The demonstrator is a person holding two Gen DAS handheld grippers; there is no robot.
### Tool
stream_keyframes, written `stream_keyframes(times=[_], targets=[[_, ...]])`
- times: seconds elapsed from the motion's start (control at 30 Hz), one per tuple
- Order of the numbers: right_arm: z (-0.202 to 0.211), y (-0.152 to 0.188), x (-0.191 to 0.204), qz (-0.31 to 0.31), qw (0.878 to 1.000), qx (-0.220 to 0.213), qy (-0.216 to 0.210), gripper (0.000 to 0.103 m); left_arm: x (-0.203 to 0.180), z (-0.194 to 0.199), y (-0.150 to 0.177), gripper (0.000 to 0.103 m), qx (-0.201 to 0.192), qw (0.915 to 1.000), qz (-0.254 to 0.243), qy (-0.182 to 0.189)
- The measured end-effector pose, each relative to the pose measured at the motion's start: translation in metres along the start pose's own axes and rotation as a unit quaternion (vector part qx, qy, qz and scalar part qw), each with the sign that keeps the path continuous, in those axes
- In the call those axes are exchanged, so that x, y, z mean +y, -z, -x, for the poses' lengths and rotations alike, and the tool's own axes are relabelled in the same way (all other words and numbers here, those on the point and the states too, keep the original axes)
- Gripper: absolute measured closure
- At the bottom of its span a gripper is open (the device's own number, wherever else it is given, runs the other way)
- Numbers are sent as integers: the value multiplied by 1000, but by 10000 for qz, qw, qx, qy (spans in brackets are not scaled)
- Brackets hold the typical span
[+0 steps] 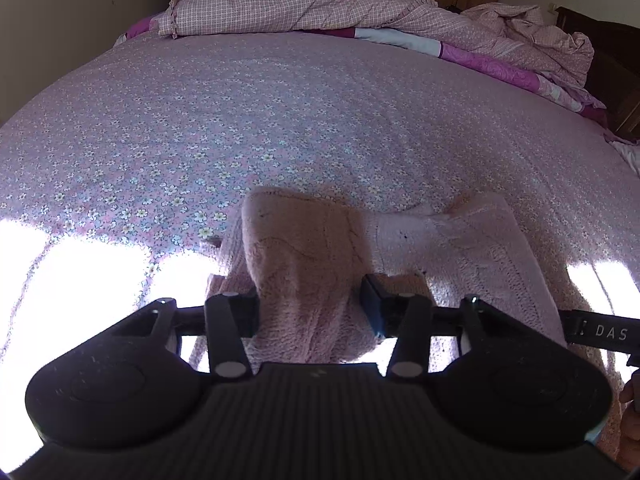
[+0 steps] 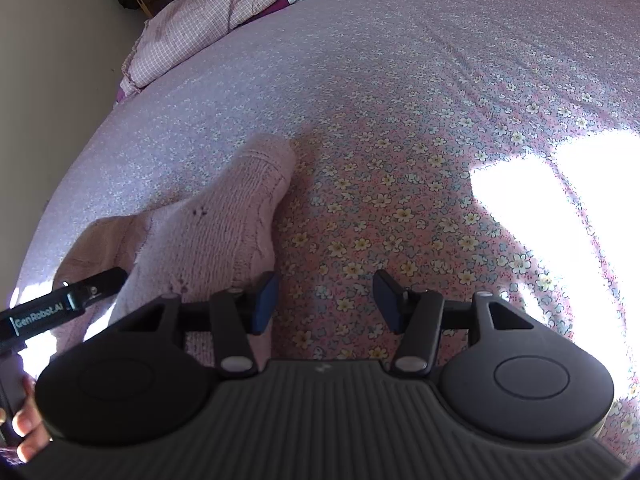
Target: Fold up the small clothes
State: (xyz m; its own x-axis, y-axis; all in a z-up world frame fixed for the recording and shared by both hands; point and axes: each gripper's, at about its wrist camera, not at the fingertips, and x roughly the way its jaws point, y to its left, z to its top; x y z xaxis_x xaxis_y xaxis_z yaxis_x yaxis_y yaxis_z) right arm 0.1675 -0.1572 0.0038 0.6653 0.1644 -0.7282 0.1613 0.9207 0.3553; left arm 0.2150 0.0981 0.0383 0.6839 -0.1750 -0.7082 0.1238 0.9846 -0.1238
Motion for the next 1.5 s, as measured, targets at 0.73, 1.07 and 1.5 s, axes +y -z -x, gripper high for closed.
stream_keyframes(times=[0.73,1.07,1.5], targets=[[8,5,34,665,9969,-185,-388,47,65,15,4,51,-56,9981,313,-524],[26,13,29,662,9972,-226,-246,47,46,72,40,37,151,9987,-104,-466],[43,32,24,675,9976,3,-124,47,45,100,72,87,128,9989,382,-243]])
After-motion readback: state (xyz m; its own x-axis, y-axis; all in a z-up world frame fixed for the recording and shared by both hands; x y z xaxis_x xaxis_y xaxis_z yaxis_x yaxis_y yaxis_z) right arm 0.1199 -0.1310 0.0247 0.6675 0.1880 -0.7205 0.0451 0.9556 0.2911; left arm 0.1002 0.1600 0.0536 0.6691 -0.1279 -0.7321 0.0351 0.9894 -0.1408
